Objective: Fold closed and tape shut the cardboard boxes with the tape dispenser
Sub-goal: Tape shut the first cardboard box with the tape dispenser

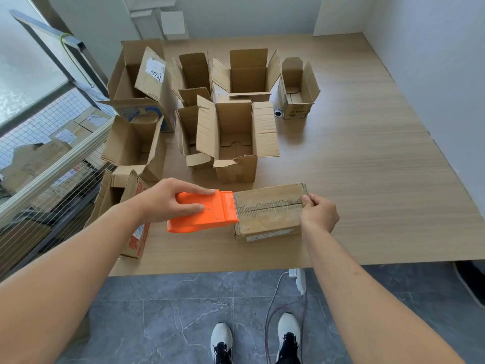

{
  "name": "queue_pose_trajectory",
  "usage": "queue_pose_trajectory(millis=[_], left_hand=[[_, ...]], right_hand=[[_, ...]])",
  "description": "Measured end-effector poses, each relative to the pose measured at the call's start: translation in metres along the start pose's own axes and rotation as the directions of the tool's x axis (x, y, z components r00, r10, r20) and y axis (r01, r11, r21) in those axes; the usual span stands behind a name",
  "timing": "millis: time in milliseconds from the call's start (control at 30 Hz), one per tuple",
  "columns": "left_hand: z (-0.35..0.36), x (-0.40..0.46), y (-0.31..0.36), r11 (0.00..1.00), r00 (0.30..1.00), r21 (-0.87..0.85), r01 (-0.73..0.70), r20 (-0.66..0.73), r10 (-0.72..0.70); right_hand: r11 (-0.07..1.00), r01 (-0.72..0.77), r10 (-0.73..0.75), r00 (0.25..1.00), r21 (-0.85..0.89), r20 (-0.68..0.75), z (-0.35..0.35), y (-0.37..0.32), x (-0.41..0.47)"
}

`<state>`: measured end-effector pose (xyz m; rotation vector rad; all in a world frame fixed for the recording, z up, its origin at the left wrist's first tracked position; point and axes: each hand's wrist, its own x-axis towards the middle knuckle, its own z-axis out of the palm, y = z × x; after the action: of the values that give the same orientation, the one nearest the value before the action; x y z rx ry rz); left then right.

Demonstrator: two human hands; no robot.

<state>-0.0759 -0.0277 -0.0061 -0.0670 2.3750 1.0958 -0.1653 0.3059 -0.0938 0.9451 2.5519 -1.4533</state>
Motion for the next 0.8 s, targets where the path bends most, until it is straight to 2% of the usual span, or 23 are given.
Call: queue_pose_trajectory(millis=[167, 267, 333, 400, 433, 500, 533, 600, 667, 800], left_hand=[[0.009, 0.001, -0.005, 0.999, 1.0, -0.032, 0.003, -0.012, -0.004], [0.012, 0.002, -0.008, 0.999, 0.999, -0.042, 0.0, -0.035, -0.002], [0.013, 0.002, -0.01, 0.999, 0.999, -0.05, -0.002, -0.051, -0.001], [0.013, 0.003, -0.011, 0.999, 0.998, -0.052, 0.0, -0.058, -0.004], [0.014, 0.004, -0.012, 0.999, 0.998, -0.05, 0.003, -0.056, -0.006], [0.015, 0.005, -0.014, 0.999, 0.999, -0.05, 0.006, -0.041, -0.008], [0.016, 0.005, -0.015, 0.998, 0.999, -0.057, 0.006, -0.036, -0.008], [0.018, 0.005, -0.017, 0.997, 0.999, -0.076, 0.002, -0.035, -0.005], [0.02, 0.003, -0.02, 0.996, 0.999, -0.091, -0.009, -0.039, 0.006], [0.022, 0.001, -0.028, 0.987, 0.999, -0.161, -0.007, -0.036, 0.002]], right_hand=[[0.992, 0.067, -0.066, 0.998, -0.103, 0.011, -0.002, -0.002, -0.002], [0.945, 0.161, -0.16, 0.987, -0.286, 0.027, -0.001, -0.004, -0.007], [0.844, 0.277, -0.296, 0.955, -0.459, 0.031, 0.001, -0.005, -0.012], [0.67, 0.396, -0.473, 0.88, -0.628, 0.051, 0.004, -0.005, -0.016], [0.6, 0.441, -0.54, 0.839, -0.667, 0.068, 0.006, -0.006, -0.02], [0.544, 0.545, -0.617, 0.775, -0.638, 0.136, 0.013, -0.009, -0.034], [0.547, 0.597, -0.619, 0.76, -0.587, 0.197, 0.018, -0.01, -0.043], [0.591, 0.631, -0.526, 0.774, -0.502, 0.354, 0.029, -0.007, -0.056], [0.573, 0.638, -0.43, 0.768, -0.515, 0.474, 0.038, -0.003, -0.059], [0.499, 0.651, -0.359, 0.756, -0.573, 0.547, 0.04, 0.001, -0.057]])
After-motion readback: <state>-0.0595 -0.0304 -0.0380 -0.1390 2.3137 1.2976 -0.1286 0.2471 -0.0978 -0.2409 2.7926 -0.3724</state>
